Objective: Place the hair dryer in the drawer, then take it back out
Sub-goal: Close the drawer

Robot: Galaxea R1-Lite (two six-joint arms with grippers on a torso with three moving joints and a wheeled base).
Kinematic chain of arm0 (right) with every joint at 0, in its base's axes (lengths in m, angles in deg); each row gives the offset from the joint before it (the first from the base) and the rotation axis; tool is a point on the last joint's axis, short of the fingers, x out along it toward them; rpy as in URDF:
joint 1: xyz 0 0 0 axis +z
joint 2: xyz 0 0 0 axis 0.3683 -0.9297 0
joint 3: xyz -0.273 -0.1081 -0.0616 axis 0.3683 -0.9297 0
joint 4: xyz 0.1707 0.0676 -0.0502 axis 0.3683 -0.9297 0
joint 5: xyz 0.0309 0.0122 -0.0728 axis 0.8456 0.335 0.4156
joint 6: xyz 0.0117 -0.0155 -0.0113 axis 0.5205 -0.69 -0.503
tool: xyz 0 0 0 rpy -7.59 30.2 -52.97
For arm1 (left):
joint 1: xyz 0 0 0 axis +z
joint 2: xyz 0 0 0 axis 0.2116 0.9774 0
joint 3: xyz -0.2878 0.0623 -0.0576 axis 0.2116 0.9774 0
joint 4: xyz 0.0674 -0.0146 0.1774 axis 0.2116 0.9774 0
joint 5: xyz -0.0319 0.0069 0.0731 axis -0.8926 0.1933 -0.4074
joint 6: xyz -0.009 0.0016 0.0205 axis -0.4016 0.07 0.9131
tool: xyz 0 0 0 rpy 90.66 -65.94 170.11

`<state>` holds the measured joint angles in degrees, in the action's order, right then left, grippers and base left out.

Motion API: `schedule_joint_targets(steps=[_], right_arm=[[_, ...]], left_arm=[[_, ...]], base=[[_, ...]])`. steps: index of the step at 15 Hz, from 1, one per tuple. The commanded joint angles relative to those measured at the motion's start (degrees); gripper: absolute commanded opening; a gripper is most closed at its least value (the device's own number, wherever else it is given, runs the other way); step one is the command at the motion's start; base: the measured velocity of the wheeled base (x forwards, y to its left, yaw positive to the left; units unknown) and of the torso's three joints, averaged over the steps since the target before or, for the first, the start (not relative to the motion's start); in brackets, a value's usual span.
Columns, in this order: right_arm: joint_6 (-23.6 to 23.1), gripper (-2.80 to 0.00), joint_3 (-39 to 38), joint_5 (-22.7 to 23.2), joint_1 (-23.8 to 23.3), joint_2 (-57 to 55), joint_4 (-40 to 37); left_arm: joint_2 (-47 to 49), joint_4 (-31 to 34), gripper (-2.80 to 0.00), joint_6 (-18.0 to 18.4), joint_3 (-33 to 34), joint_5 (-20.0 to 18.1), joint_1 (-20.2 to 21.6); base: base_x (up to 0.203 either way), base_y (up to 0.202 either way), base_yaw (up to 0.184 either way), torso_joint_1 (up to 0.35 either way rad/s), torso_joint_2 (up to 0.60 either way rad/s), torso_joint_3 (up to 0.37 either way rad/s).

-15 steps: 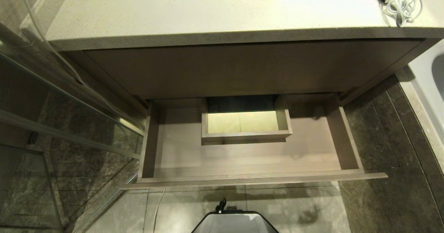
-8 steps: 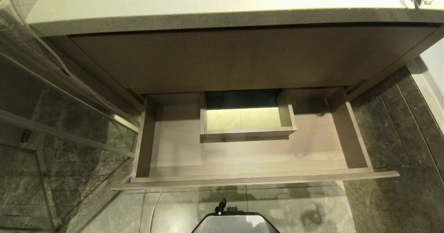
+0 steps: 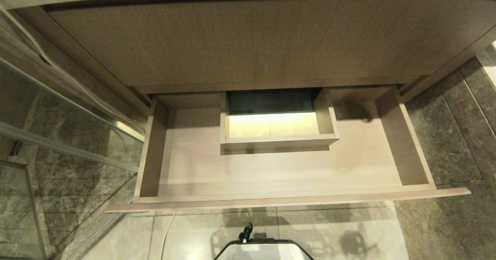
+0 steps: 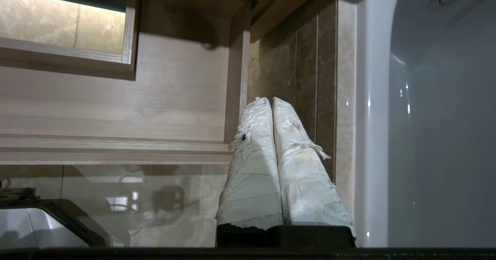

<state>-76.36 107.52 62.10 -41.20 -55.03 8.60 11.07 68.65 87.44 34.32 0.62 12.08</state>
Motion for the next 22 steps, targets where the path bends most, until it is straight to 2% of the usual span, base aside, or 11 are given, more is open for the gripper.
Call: schedule_joint_targets(steps=[1, 13, 17, 19, 22], right_arm=[[-0.16, -2.8, -1.24, 0.04, -0.01, 0.87, 0.08], [-0.25, -2.8, -8.52, 0.28, 1.22, 0.7, -0.31], [-3.98, -2.8, -12.01, 0.32, 1.26, -2.38, -3.38], [-5.79, -2.8, -15.82, 0.13, 1.23, -6.88, -5.88], [-6.94, -2.8, -17.18, 0.15, 1.22, -14.09, -8.61]], left_arm=[[0.0, 0.0, -2.8, 0.02, 0.02, -0.02, -0.04], [0.0, 0.0, -2.8, -0.03, 0.01, -0.02, -0.04], [0.0, 0.0, -2.8, 0.03, 0.03, -0.02, 0.02], [0.0, 0.0, -2.8, 0.0, 0.08, -0.02, -0.01], [0.0, 0.0, -2.8, -0.05, 0.09, -0.02, -0.02]], base=[[0.0, 0.0, 0.0, -0.264, 0.51, 0.249], [0.0, 0.0, 0.0, -0.256, 0.48, 0.22], [0.0, 0.0, 0.0, -0.063, 0.11, 0.062], [0.0, 0.0, 0.0, -0.004, 0.02, 0.015], [0.0, 0.0, 0.0, 0.0, 0.0, 0.0]])
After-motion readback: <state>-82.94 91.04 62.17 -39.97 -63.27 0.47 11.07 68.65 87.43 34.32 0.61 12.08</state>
